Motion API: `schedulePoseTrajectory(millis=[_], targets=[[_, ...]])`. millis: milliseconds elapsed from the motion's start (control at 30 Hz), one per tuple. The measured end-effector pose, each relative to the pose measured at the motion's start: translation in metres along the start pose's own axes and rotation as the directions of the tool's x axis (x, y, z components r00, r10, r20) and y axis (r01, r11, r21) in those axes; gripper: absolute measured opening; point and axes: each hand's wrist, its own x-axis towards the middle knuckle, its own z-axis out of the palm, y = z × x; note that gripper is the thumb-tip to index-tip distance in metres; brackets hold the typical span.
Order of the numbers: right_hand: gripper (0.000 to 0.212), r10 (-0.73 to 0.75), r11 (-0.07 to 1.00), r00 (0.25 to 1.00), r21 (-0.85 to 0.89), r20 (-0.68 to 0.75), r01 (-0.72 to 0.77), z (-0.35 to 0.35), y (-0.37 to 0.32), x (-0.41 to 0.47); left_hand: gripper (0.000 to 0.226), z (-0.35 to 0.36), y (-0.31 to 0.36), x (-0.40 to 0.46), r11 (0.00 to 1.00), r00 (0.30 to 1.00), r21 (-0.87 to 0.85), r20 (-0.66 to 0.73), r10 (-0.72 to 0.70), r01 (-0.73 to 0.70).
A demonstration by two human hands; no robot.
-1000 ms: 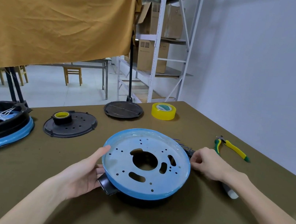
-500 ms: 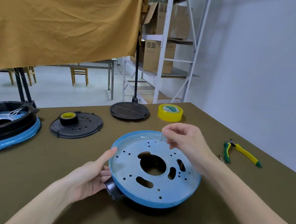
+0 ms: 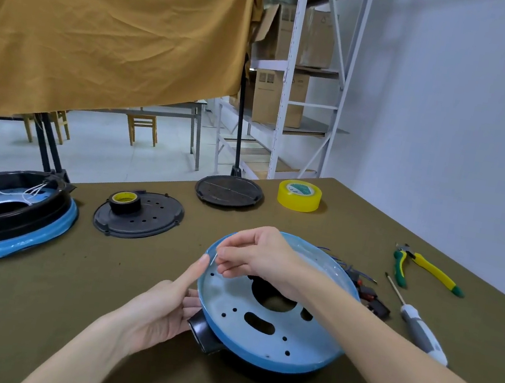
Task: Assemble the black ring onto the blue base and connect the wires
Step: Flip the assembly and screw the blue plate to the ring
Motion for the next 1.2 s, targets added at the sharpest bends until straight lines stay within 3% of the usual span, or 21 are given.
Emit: schedulePoseTrajectory(millis=[733, 967, 1200], targets=[[0.015, -0.070, 0.964, 0.996, -0.252, 0.053, 0.081, -0.006, 0.012, 0.011, 0.072, 0.006, 0.004, -0.008, 1.000, 1.000, -0.019, -0.002, -0.002, 0.002], [0.011, -0.188, 0.857, 0.970, -0.457, 0.152, 0.237, -0.002, 0.007, 0.015, 0.078, 0.004, 0.002, -0.005, 1.000, 1.000, -0.028, 0.013, -0.006, 0.006], [0.010, -0.152, 0.859, 0.985, -0.483, 0.080, 0.172, -0.002, 0.012, 0.020, 0.080, 0.003, 0.002, -0.004, 1.000, 1.000, -0.024, 0.001, -0.003, 0.003]])
